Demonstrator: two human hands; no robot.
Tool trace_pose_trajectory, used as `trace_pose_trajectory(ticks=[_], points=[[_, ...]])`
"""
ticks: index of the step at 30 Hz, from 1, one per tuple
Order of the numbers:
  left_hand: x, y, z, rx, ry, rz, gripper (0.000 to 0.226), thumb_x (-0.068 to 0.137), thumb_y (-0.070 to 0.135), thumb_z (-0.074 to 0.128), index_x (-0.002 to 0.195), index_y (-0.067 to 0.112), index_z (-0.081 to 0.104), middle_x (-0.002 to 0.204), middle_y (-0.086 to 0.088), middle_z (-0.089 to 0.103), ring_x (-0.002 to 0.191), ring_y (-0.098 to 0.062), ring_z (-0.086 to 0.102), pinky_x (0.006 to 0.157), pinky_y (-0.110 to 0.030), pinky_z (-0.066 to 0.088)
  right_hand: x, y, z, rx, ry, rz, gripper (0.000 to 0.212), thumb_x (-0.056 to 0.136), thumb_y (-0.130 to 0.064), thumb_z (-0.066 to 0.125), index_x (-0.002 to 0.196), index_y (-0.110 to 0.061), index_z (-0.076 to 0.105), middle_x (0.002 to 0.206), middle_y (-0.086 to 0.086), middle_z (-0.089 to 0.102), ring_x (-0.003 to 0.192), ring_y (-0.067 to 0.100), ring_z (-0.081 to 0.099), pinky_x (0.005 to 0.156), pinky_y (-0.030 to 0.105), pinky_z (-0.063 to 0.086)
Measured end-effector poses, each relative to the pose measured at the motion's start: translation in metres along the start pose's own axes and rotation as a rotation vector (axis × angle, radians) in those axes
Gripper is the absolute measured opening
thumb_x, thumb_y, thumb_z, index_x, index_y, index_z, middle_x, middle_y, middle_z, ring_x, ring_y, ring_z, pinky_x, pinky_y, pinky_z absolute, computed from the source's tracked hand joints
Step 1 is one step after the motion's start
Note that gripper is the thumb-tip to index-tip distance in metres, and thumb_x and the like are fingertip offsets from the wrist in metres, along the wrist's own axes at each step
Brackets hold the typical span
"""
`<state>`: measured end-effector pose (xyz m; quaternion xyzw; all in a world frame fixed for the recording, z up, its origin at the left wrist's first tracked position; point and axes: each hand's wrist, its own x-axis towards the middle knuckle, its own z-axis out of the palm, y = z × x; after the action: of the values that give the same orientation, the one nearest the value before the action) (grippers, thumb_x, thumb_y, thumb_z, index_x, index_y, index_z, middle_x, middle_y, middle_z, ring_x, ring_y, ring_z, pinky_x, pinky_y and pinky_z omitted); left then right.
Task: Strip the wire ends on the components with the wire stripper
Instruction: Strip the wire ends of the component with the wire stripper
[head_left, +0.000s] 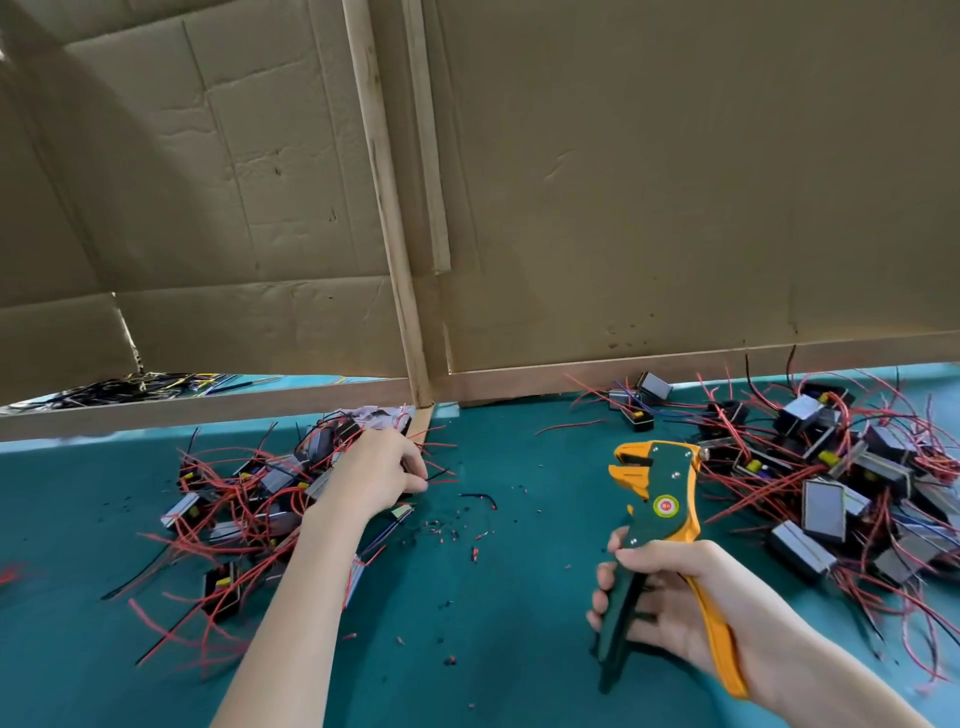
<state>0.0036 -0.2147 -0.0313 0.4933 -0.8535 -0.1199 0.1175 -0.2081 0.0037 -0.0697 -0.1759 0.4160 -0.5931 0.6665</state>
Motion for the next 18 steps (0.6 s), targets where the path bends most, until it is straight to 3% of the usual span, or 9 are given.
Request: trace_pose_trajectory(ticks=[3,6,9,12,15,18], points=[[0.001,-0.002,0.008,-0.013,0.017,0.005,0.01,0.078,0.019,0.079,0.078,0.026,0.072,0.08,0.013,0.061,0.08,-0.011,0.06,0.074,-0.028,0.048,-0.004,-0.001,0.004,-0.012,-0.008,0.0,0.017,0.06,0.0,0.065,0.077,0.0,0.063,0.071,0.024,0.059,0.059,0.038,0.062,0.06,0.049,0.058],[0.004,0.001,0.014,-0.105,0.071,0.061,0.011,0.087,0.017,0.069,0.082,0.023,0.062,0.086,0.007,0.062,0.086,-0.016,0.059,0.077,-0.028,0.046,-0.006,-0.003,0.007,-0.026,-0.018,-0.006,0.021,0.062,0.0,0.062,0.083,-0.001,0.059,0.07,0.023,0.059,0.058,0.037,0.061,0.059,0.048,0.058],[0.003,0.017,0.013,-0.472,0.134,0.103,0.01,0.094,0.016,0.059,0.087,0.016,0.053,0.085,0.01,0.069,0.083,-0.006,0.062,0.068,-0.009,0.039,-0.009,-0.004,0.01,-0.066,-0.047,-0.024,0.029,0.059,0.0,0.064,0.087,-0.001,0.056,0.07,0.022,0.058,0.059,0.037,0.061,0.06,0.048,0.058],[-0.003,0.039,0.002,-0.843,0.175,0.179,0.007,0.095,0.009,0.056,0.092,0.013,0.051,0.083,0.002,0.075,0.08,-0.008,0.069,0.071,-0.016,0.046,-0.01,-0.005,0.011,-0.105,-0.085,-0.064,0.035,0.055,0.013,0.062,0.087,-0.001,0.056,0.071,0.024,0.056,0.06,0.038,0.059,0.061,0.048,0.057],[-0.01,0.06,-0.008,-1.097,0.156,0.248,0.009,0.094,0.001,0.055,0.092,0.008,0.05,0.084,-0.006,0.075,0.074,-0.018,0.07,0.071,-0.02,0.052,-0.012,-0.005,0.013,-0.119,-0.11,-0.106,0.027,0.061,-0.002,0.062,0.087,0.0,0.055,0.071,0.025,0.054,0.061,0.039,0.058,0.062,0.05,0.056],[-0.019,0.075,-0.015,-1.192,0.084,0.271,0.011,0.093,-0.003,0.053,0.091,0.009,0.054,0.085,-0.005,0.074,0.066,-0.014,0.063,0.066,-0.021,0.051,-0.014,-0.005,0.015,-0.129,-0.157,-0.128,0.025,0.063,-0.001,0.063,0.087,0.0,0.056,0.072,0.027,0.054,0.063,0.041,0.058,0.064,0.051,0.055]])
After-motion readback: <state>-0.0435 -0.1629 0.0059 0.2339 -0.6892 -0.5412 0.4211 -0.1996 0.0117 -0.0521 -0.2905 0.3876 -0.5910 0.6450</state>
